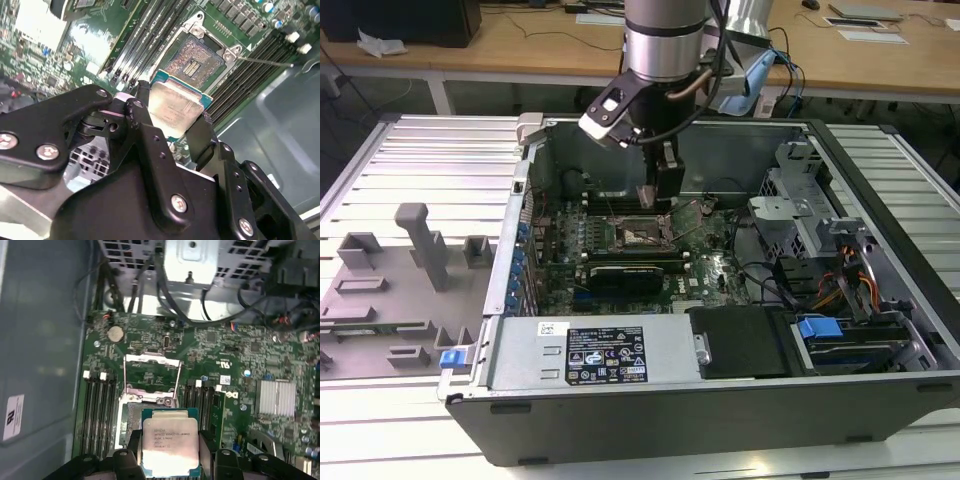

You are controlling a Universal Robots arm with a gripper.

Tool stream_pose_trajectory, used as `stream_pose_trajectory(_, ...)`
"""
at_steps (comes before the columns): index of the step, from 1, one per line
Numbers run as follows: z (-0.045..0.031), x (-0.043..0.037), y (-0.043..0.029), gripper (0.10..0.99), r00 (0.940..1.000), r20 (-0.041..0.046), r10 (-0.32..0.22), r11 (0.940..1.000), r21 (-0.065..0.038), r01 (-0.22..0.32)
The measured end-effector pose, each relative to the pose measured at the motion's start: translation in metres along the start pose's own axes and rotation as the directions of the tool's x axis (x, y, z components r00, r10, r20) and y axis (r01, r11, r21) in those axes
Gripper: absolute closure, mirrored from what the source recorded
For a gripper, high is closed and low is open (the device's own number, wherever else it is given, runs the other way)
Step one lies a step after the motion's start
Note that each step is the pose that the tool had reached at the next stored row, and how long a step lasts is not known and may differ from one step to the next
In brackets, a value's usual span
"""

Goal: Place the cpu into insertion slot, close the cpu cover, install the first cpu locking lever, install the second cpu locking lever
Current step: 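Place the cpu into insertion slot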

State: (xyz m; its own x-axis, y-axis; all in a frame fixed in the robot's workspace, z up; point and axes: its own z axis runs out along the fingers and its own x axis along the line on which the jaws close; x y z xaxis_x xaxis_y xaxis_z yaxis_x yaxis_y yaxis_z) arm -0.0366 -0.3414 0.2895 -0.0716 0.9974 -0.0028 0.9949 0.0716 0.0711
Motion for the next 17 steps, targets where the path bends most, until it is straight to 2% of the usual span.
stream_pose_trajectory(5,0.0058,0.0028,-0.0012,0.545,0.9996,0.0021,0.028,0.9996,0.0,-0.028)
stream_pose_trajectory(8,0.0104,0.0043,-0.0062,0.545,0.9996,0.0023,0.028,0.9996,-0.005,-0.028)
stream_pose_trajectory(12,0.0152,0.005,-0.0103,0.545,0.9996,0.003,0.028,0.9994,-0.018,-0.028)
stream_pose_trajectory(14,0.0175,0.0053,-0.0123,0.545,0.9996,0.0036,0.028,0.9991,-0.033,-0.028)
stream_pose_trajectory(16,0.0212,0.006,-0.0148,0.545,0.9996,0.004,0.028,0.9987,-0.042,-0.028)
stream_pose_trajectory(17,0.0238,0.0063,-0.015,0.545,0.9996,0.004,0.028,0.9987,-0.043,-0.027)
